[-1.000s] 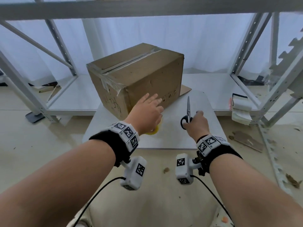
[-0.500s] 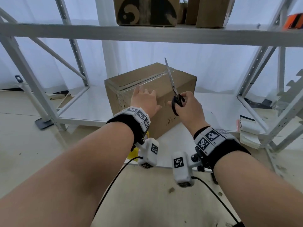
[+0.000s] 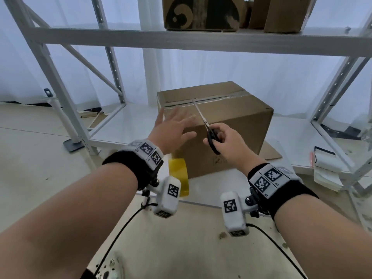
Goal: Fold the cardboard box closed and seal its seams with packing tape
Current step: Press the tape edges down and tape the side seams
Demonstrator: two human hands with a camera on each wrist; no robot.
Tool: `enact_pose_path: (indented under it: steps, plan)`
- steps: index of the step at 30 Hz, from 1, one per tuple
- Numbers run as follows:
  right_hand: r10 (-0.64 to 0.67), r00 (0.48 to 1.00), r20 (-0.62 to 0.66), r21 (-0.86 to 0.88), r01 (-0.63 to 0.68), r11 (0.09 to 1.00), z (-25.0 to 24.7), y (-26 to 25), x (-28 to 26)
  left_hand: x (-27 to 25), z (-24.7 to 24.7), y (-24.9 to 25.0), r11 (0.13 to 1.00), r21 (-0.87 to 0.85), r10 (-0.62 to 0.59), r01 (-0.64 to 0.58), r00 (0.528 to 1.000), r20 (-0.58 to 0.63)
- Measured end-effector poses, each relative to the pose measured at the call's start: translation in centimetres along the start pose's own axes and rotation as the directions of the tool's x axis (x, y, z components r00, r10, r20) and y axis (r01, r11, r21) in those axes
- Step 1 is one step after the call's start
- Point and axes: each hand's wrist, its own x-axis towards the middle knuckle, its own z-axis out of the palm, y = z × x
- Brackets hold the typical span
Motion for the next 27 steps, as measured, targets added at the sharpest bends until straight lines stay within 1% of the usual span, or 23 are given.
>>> enact_pose_path:
  steps: [1,2,3,4,5,6,7,8,9,10,12,14,15,16,19,21,24,27]
  plan:
    - [-0.004,1.0,0.025,-0.018,0.004,1.0,0.1,0.0,-0.1,-0.9,0.4,-0.4,0.991,-0.101,-0.094,0.087,0.993,-0.07]
    - [-0.004,0.999,0.041,-0.03,0.005,1.0,0.1,0.0,-0.2,-2.0,0.7,-0.7,0.959,-0.21,-0.22,0.191,0.968,-0.124]
    - [0.003,0.998,0.066,-0.047,0.001,0.999,0.0,-0.1,-0.4,-2.9,1.4,-1.2,0.9,-0.322,-0.349,0.293,0.928,-0.131]
    - [0.019,0.996,0.093,-0.061,-0.013,0.998,-0.2,-0.2,-0.4,-3.7,2.0,-1.5,0.817,-0.435,-0.452,0.379,0.889,-0.073]
    - [0.055,0.991,0.118,-0.104,-0.043,0.994,-0.1,-0.2,-0.3,-4.6,2.5,-1.8,0.703,-0.55,-0.515,0.45,0.856,0.042]
    - [0.092,0.985,0.143,-0.177,-0.066,0.982,-0.2,-0.2,-0.2,-5.2,2.9,-1.8,0.566,-0.657,-0.53,0.499,0.83,0.173]
    - [0.141,0.974,0.176,-0.291,-0.086,0.953,-0.2,-0.1,0.0,-5.5,3.3,-1.6,0.421,-0.738,-0.512,0.527,0.81,0.287]
    - [0.177,0.962,0.21,-0.395,-0.082,0.915,-0.2,0.0,0.0,-5.8,3.6,-1.3,0.309,-0.782,-0.479,0.54,0.799,0.363]
    - [0.197,0.953,0.232,-0.446,-0.076,0.892,-0.3,-0.1,0.0,-5.9,3.7,-0.9,0.251,-0.804,-0.452,0.539,0.799,0.395]
    - [0.203,0.95,0.237,-0.457,-0.075,0.886,-0.5,-0.4,-0.2,-5.9,3.8,-0.5,0.228,-0.819,-0.445,0.526,0.805,0.392]
    - [0.183,0.953,0.243,-0.414,-0.069,0.908,-1.1,-1.3,-0.8,-5.9,4.0,0.0,0.174,-0.852,-0.467,0.495,0.803,0.371]
    - [0.195,0.936,0.293,-0.427,-0.054,0.903,-1.8,-1.7,-1.7,-6.2,4.3,0.3,0.092,-0.878,-0.493,0.469,0.788,0.369]
    - [0.221,0.922,0.318,-0.456,-0.056,0.888,-2.1,-1.6,-2.2,-6.4,4.5,0.3,0.066,-0.887,-0.507,0.457,0.781,0.364]
    - [0.247,0.908,0.337,-0.484,-0.058,0.873,-2.4,-1.5,-2.6,-6.6,4.6,0.3,0.064,-0.894,-0.524,0.444,0.777,0.349]
    - [0.326,0.87,0.371,-0.56,-0.071,0.826,-2.8,-1.5,-3.0,-6.9,4.7,0.3,0.106,-0.912,-0.543,0.397,0.791,0.281]
    - [0.334,0.861,0.384,-0.573,-0.061,0.817,-2.9,-1.9,-2.7,-7.0,4.6,0.3,0.139,-0.911,-0.527,0.389,0.808,0.265]
    - [0.33,0.859,0.392,-0.586,-0.043,0.809,-2.7,-2.8,-1.9,-7.1,4.5,0.3,0.138,-0.911,-0.513,0.389,0.815,0.271]
    - [0.345,0.841,0.417,-0.612,-0.021,0.791,-2.6,-3.8,-0.6,-7.0,4.6,0.1,0.143,-0.907,-0.507,0.396,0.816,0.276]
